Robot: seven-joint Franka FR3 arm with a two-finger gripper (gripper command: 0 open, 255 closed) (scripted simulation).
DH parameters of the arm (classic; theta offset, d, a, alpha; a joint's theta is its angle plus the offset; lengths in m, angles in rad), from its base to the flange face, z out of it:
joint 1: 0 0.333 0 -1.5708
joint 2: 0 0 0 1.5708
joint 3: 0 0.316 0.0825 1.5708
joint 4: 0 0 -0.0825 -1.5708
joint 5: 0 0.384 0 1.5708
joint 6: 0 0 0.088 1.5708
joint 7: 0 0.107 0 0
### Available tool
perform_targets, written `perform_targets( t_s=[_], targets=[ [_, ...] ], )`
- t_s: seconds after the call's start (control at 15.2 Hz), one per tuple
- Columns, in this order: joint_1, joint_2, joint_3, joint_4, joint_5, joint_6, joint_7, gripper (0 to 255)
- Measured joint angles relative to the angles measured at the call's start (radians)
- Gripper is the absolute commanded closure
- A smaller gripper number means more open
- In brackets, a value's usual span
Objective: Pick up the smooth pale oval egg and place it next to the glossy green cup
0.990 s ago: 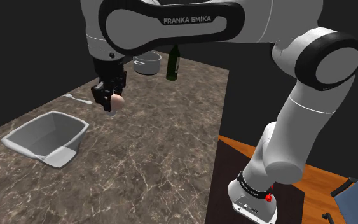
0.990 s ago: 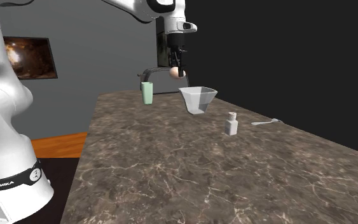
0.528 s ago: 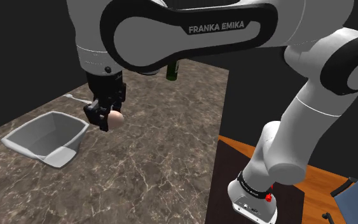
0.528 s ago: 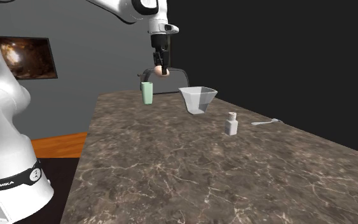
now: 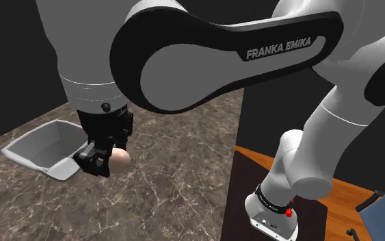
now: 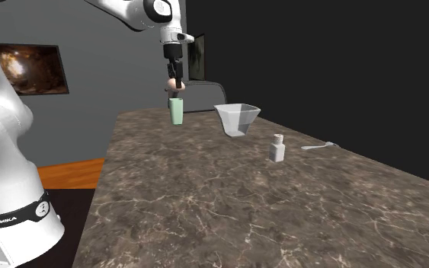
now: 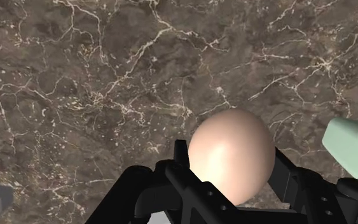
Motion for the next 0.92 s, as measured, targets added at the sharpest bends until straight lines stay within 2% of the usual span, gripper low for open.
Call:
perform_targets(
  t_s=[0.66, 0.92],
  targets=[
    [0.119, 0.059, 0.123, 0.065, -0.033, -0.029, 0.247, 255],
    [0.130, 0.069, 0.132, 0.032, -0.041, 0.010, 0.272, 255]
  ],
)
